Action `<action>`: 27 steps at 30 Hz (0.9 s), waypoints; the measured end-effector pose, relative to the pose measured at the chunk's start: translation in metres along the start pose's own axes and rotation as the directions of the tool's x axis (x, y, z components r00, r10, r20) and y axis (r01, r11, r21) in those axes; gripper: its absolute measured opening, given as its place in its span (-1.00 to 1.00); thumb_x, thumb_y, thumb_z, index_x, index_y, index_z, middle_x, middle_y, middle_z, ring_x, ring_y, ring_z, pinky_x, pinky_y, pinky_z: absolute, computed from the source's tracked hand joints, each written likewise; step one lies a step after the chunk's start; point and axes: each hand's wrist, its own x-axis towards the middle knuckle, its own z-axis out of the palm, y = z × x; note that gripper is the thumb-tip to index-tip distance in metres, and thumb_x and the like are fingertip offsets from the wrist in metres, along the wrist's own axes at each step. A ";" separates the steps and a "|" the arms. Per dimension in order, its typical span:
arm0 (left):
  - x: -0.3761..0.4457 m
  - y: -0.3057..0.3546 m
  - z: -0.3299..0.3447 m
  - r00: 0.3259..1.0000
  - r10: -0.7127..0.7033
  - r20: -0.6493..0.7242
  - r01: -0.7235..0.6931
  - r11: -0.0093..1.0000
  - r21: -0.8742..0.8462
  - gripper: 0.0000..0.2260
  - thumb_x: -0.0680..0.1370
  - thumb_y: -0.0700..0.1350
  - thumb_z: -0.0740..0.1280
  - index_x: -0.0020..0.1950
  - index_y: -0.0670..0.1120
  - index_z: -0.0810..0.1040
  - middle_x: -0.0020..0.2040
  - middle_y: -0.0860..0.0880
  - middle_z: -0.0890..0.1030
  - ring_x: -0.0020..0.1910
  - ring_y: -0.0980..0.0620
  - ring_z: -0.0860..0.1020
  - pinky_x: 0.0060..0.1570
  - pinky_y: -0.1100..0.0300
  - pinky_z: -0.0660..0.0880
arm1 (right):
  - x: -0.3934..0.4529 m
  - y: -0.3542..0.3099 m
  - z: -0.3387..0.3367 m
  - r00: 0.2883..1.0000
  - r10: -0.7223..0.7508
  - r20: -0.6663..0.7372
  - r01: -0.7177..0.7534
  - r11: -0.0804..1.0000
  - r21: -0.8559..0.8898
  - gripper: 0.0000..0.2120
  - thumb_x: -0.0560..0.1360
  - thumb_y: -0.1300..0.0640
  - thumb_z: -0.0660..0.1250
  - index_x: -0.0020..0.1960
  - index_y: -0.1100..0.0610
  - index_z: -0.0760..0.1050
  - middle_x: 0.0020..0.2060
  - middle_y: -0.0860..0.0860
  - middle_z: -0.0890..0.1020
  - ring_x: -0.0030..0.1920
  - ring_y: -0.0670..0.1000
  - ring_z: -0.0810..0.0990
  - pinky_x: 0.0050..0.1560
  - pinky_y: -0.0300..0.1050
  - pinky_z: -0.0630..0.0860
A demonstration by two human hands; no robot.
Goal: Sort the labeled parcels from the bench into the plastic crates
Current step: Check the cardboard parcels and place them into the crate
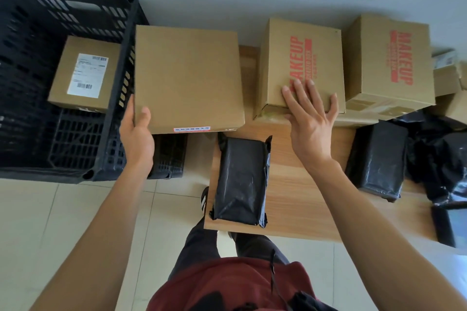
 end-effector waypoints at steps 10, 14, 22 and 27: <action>-0.020 0.029 -0.027 0.994 0.036 -0.106 -0.050 0.990 -0.133 -0.62 0.72 -0.07 0.24 0.55 0.14 0.44 0.40 0.15 0.58 0.33 0.17 0.57 0.41 -0.03 0.50 | 0.019 -0.047 0.015 0.994 -0.107 0.002 0.106 0.991 0.079 -0.38 0.54 0.35 0.39 0.56 0.02 0.42 0.55 0.02 0.42 0.61 0.14 0.28 0.52 0.50 0.06; -0.029 0.033 -0.034 0.991 0.036 -0.125 -0.056 0.985 -0.160 -0.62 0.74 -0.09 0.22 0.56 0.11 0.44 0.37 0.14 0.60 0.28 0.19 0.59 0.35 0.00 0.54 | 0.024 -0.049 0.028 0.993 -0.100 0.059 0.094 0.991 0.092 -0.39 0.57 0.35 0.37 0.57 0.03 0.41 0.55 0.00 0.43 0.61 0.13 0.28 0.50 0.54 0.08; -0.031 0.032 -0.033 0.991 0.008 -0.137 -0.030 0.987 -0.157 -0.61 0.72 -0.07 0.24 0.56 0.09 0.44 0.39 0.11 0.59 0.34 0.11 0.57 0.40 -0.05 0.50 | 0.009 -0.045 0.063 0.954 -0.135 0.268 0.131 0.991 0.033 -0.33 0.53 0.40 0.41 0.57 0.05 0.39 0.56 0.03 0.41 0.62 0.15 0.25 0.51 0.57 0.02; -0.033 0.042 -0.025 0.993 -0.003 -0.122 -0.020 0.982 -0.188 -0.60 0.72 -0.11 0.24 0.58 0.05 0.43 0.42 0.09 0.58 0.37 0.10 0.56 0.42 -0.05 0.49 | 0.028 -0.058 0.043 0.914 0.120 0.387 -0.239 0.930 0.278 -0.56 0.65 0.31 0.27 0.51 0.10 0.46 0.47 0.06 0.52 0.55 0.10 0.39 0.52 0.47 0.18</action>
